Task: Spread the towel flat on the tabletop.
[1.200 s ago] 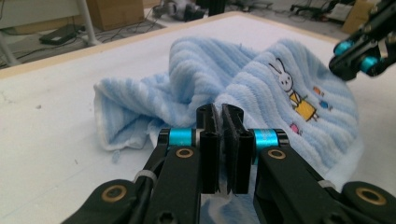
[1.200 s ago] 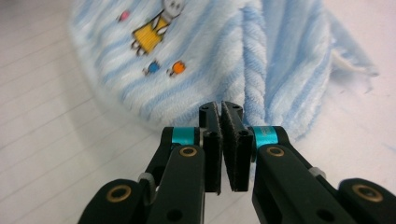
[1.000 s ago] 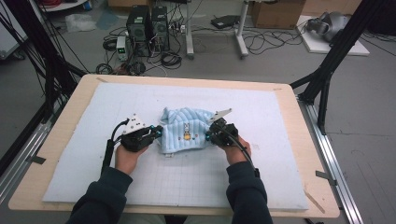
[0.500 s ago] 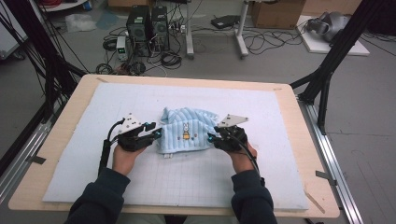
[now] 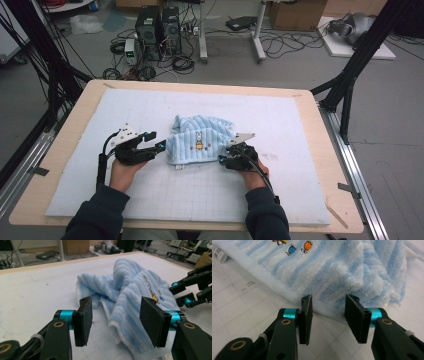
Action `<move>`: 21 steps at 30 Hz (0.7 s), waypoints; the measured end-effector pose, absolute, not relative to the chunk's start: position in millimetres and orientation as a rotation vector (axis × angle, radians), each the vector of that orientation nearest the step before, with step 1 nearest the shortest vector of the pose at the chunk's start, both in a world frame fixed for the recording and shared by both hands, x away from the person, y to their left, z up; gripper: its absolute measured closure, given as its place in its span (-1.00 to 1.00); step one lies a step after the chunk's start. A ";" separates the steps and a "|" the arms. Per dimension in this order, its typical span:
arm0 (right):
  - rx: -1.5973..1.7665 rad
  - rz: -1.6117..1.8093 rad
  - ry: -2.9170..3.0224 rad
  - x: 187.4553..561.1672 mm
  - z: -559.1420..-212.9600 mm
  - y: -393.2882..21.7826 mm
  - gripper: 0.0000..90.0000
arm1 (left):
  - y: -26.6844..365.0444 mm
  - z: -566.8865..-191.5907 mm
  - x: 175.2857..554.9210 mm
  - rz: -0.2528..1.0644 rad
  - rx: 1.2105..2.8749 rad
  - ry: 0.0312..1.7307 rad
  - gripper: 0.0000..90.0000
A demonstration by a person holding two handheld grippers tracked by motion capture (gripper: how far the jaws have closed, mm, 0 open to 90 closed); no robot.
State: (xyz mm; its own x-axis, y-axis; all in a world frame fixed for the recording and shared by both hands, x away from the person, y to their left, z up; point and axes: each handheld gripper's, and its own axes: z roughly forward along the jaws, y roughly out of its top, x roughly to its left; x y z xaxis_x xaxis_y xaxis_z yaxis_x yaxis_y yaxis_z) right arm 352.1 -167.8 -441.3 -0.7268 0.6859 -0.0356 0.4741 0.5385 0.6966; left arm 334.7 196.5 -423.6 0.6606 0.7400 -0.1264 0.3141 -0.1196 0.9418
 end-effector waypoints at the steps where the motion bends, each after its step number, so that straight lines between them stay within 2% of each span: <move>1: 0.956 0.970 2.476 350.5 -439.7 -171.6 0.85 | 198.0 -423.0 334.0 0.450 1.706 0.861 -0.02; 5: 0.958 0.941 2.520 345.1 -437.1 -177.6 1.00 | 202.9 -422.4 329.4 0.451 1.711 0.851 -0.02; 10: 0.936 0.954 2.529 330.9 -436.2 -182.9 0.99 | 206.1 -424.9 326.2 0.446 1.731 0.853 -0.02; 11: 0.950 1.000 2.488 328.6 -434.4 -187.4 0.81 | 206.4 -426.2 326.0 0.444 1.737 0.855 -0.02; 13: 0.961 1.030 2.471 329.5 -433.4 -188.5 0.76 | 206.3 -426.9 325.4 0.446 1.732 0.858 -0.01; 14: 0.963 1.066 2.440 330.9 -432.1 -188.4 0.54 | 206.7 -427.0 324.6 0.445 1.735 0.858 -0.02; 17: 1.018 1.074 2.391 340.3 -435.2 -179.8 0.22 | 208.0 -427.8 321.3 0.446 1.734 0.862 -0.02; 18: 1.030 1.039 2.394 344.7 -438.4 -175.5 0.16 | 208.5 -428.1 320.0 0.447 1.731 0.866 -0.02; 19: 1.040 0.992 2.405 348.2 -442.0 -171.2 0.18 | 209.4 -428.5 318.7 0.450 1.732 0.868 -0.02; 20: 1.052 1.001 2.407 350.7 -443.6 -170.1 0.30 | 210.3 -429.0 317.4 0.452 1.733 0.871 -0.01; 21: 1.073 1.027 2.417 351.4 -443.4 -170.0 0.77 | 211.1 -429.7 316.2 0.450 1.734 0.873 -0.01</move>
State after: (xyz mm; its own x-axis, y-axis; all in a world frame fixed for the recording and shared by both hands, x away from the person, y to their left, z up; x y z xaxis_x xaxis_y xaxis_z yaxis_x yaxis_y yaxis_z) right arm 351.4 -170.0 -443.4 -0.6744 0.7383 0.0114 0.5207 0.4646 0.7163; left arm 316.2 211.1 -429.7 0.6573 0.7435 -0.1229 0.3313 -0.1386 0.9333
